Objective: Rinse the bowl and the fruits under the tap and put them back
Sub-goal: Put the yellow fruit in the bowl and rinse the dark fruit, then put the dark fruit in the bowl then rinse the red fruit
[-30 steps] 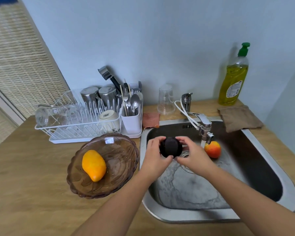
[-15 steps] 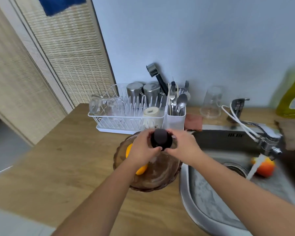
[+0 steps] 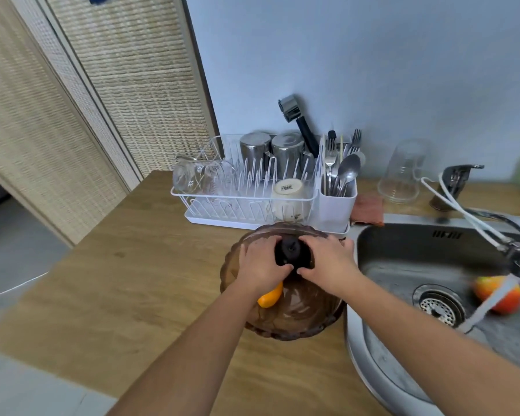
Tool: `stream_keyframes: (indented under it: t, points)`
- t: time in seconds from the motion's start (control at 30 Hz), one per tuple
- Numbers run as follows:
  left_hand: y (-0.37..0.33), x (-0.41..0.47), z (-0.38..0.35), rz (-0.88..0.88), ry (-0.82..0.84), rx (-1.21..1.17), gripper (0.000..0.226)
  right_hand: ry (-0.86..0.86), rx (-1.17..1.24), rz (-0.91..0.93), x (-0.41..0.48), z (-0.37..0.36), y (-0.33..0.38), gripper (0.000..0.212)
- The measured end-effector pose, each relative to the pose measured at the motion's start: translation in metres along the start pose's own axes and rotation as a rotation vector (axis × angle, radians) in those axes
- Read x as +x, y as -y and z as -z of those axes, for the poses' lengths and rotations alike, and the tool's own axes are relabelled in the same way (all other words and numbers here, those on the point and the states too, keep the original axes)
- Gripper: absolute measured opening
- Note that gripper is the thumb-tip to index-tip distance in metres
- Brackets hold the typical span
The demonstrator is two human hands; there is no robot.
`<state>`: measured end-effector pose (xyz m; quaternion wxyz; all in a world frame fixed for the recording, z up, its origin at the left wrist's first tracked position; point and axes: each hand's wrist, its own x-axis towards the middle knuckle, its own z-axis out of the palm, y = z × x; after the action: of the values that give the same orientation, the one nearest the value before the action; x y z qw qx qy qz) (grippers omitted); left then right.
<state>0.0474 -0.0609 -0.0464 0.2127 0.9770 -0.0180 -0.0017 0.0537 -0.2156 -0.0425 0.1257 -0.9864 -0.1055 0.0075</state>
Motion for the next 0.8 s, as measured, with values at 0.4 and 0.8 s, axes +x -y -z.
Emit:
stream_keyframes:
  t: [0.4, 0.8]
  points:
    - [-0.085, -0.054, -0.022, -0.296, -0.207, -0.277, 0.035, -0.385, 0.406, 0.085, -0.069, 0.029, -0.066, 0.017]
    - [-0.234, -0.078, -0.151, -0.418, 0.300, -0.485, 0.023, -0.325, 0.488, -0.424, -0.179, 0.024, -0.238, 0.018]
